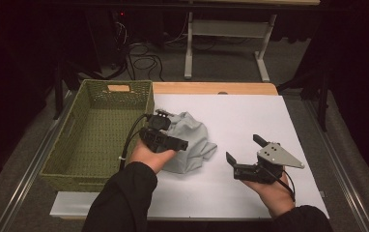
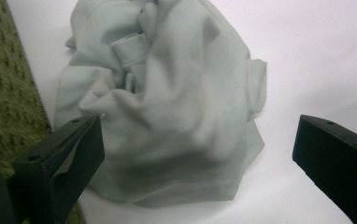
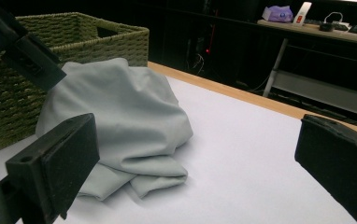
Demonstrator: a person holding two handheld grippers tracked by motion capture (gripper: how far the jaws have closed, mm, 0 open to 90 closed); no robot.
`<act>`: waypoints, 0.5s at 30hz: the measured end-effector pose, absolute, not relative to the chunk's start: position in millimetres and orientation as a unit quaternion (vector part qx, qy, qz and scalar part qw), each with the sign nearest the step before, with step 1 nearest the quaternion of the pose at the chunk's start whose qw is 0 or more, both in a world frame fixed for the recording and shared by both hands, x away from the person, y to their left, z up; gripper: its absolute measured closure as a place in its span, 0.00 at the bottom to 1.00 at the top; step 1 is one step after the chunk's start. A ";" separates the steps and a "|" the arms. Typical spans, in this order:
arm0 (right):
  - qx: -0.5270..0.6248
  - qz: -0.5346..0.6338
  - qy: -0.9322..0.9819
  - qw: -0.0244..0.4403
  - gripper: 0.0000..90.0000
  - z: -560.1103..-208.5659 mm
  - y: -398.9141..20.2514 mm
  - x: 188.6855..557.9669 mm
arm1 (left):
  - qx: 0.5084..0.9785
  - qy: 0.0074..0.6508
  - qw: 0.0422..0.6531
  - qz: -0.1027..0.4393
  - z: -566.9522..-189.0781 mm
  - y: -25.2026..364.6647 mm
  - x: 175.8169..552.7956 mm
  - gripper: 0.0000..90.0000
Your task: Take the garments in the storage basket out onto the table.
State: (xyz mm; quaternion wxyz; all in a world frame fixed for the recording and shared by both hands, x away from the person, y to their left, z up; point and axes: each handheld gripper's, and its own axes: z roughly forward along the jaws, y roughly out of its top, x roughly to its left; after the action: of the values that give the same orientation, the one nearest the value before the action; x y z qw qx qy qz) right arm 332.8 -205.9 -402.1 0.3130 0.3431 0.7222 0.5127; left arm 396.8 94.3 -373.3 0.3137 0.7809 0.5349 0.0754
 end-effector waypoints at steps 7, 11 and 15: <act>0.343 0.511 0.724 0.311 0.01 -403.5 -205.6 333.1 | 0.773 0.518 0.355 0.095 -380.8 95.4 382.9 0.01; 0.343 0.510 0.724 0.311 0.01 -404.3 -205.7 333.5 | 0.772 0.496 0.380 0.112 -380.3 90.8 370.5 0.01; 0.345 0.509 0.725 0.310 0.01 -405.1 -205.4 333.9 | 0.768 0.477 0.405 0.133 -385.1 85.2 355.5 0.01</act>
State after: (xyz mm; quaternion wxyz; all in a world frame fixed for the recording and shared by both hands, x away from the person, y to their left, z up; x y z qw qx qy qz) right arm 333.9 -205.4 -405.1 0.3102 0.3449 0.7253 0.5087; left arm 355.5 85.2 -385.1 0.4053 0.7684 0.4772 0.1325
